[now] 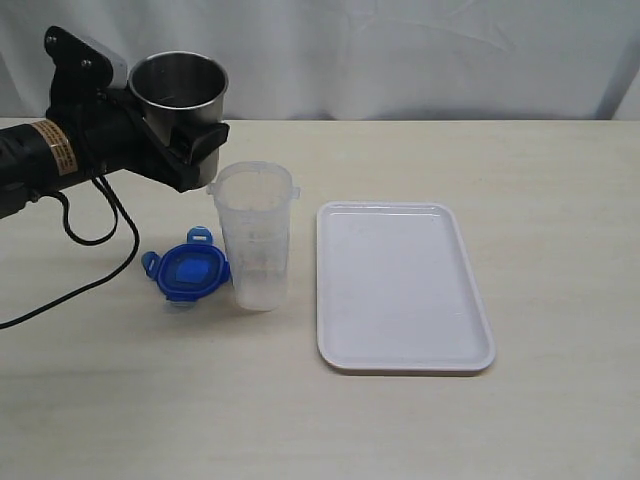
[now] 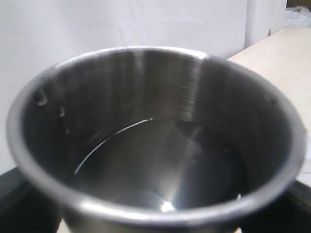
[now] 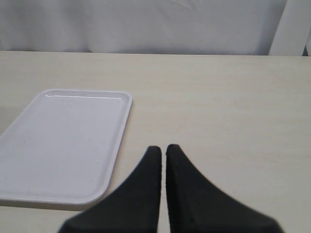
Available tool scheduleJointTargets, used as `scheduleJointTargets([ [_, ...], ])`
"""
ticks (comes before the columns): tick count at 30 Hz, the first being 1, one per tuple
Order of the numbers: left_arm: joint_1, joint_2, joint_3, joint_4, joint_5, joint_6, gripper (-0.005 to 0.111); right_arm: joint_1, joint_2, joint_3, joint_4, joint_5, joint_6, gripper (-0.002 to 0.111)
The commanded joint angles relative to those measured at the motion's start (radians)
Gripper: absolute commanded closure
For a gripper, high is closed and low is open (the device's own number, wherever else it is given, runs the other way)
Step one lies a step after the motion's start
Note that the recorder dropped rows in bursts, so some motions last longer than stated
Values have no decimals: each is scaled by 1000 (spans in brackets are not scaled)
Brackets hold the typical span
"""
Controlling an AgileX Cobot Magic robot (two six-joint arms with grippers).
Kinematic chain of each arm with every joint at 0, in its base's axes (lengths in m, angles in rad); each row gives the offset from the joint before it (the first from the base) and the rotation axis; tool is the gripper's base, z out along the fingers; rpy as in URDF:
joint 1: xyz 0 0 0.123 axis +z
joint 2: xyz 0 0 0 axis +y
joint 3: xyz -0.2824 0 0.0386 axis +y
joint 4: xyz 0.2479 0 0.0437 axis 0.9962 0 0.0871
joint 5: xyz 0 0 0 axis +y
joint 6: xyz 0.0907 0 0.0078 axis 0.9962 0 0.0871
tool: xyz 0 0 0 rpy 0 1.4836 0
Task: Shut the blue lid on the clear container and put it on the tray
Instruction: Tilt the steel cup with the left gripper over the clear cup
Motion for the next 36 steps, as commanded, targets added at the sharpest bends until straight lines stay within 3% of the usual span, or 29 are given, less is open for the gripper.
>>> scheduleJointTargets([
  [1,-5,-17,-13,-23,-54,58,107,2,-5,2,1,-3,-4,104],
  [36,-6,-17,-13,-19,-54,328,107,2,-5,2,1,-3,-4,104],
])
